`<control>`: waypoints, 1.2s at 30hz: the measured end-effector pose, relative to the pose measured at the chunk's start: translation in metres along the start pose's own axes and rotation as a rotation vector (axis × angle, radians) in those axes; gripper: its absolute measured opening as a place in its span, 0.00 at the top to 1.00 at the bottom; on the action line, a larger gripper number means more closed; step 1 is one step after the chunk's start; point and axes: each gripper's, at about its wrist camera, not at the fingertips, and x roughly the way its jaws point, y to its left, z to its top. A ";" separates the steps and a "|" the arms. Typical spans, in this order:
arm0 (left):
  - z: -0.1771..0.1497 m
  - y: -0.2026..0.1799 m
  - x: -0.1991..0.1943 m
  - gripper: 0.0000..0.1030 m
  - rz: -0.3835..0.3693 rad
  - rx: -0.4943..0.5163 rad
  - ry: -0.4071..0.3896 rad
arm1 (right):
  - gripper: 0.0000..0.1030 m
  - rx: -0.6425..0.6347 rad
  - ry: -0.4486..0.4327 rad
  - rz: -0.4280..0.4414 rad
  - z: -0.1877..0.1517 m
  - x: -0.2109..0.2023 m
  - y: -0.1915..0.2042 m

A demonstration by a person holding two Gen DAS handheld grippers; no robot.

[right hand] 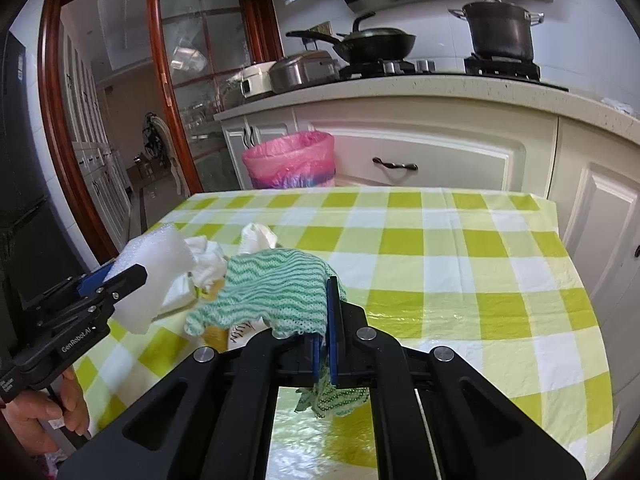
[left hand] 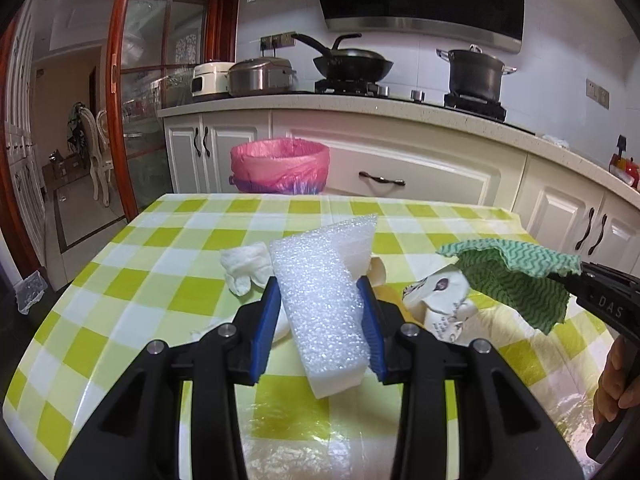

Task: Collect trash
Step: 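Carry the bubble-wrap sheet and green cloth with both tools to the pink bin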

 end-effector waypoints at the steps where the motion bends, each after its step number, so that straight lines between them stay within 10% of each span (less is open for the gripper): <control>1: 0.000 0.000 -0.002 0.63 -0.001 -0.001 -0.005 | 0.96 -0.004 -0.008 0.003 0.001 -0.004 0.003; 21: 0.025 0.017 -0.037 0.63 -0.032 0.010 -0.131 | 0.96 -0.014 -0.094 0.071 0.026 -0.009 0.049; 36: 0.095 0.046 0.014 0.63 -0.018 -0.003 -0.182 | 0.96 -0.038 -0.156 0.127 0.104 0.050 0.063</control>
